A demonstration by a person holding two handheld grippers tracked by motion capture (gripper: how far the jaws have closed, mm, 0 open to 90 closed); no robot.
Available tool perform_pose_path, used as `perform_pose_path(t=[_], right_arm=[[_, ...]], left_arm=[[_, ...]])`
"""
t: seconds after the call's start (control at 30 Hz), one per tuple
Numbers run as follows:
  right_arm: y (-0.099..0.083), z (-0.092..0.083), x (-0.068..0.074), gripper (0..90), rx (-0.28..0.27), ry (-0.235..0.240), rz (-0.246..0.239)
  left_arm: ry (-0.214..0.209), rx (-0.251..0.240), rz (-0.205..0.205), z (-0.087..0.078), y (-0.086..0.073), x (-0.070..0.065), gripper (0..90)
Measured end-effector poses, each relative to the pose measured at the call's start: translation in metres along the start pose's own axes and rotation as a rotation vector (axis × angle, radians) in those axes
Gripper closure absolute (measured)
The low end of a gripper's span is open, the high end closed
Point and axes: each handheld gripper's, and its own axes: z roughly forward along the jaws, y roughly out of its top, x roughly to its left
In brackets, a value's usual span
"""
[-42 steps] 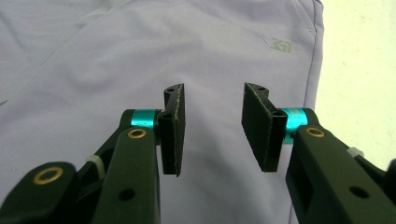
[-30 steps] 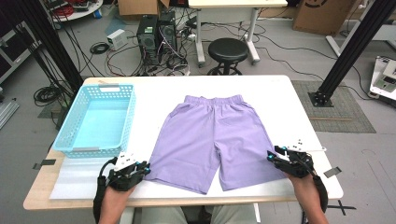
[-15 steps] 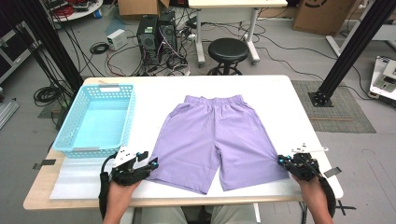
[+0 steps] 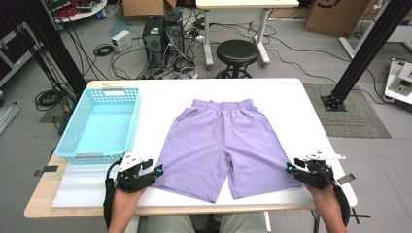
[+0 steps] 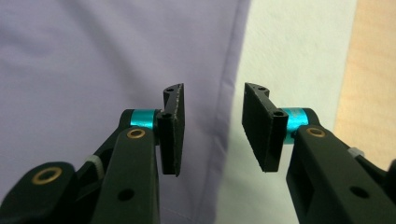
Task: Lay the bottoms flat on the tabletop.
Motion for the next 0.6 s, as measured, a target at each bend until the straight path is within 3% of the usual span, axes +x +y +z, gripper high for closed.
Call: perform_pose_path(t=[0.03,0.13,0.23,0.27,0.3,0.47,0.6], right_arm=[[-0.001,0.000,-0.001,60.3,0.004,-0.001,0.005],[-0.004,0.001,-0.003,63.7,0.036,0.000,0.017],[-0.003,0.000,-0.002,85.4,0.052,-0.003,0.001],[-0.003,-0.001,-0.002,89.1,0.059,0.002,0.002],[-0.002,-0.001,-0.001,89.5,0.061,0.002,-0.003],[-0.005,-0.005,0.001,90.0,0.071,0.014,-0.029],[-0.012,-0.014,-0.003,90.0,0.061,0.031,-0.020]], left_arm=[[-0.002,0.041,-0.006,0.003,-0.002,0.000,55.8],[0.010,0.050,0.008,0.002,-0.004,-0.002,57.8],[0.028,0.063,0.045,-0.001,-0.006,-0.006,75.7],[0.020,0.069,0.045,-0.002,-0.006,-0.007,84.8],[0.015,0.074,0.049,-0.003,-0.006,-0.008,87.7],[-0.035,0.089,0.039,-0.012,-0.011,-0.012,88.5],[-0.054,0.093,0.038,-0.021,-0.017,-0.015,88.4]])
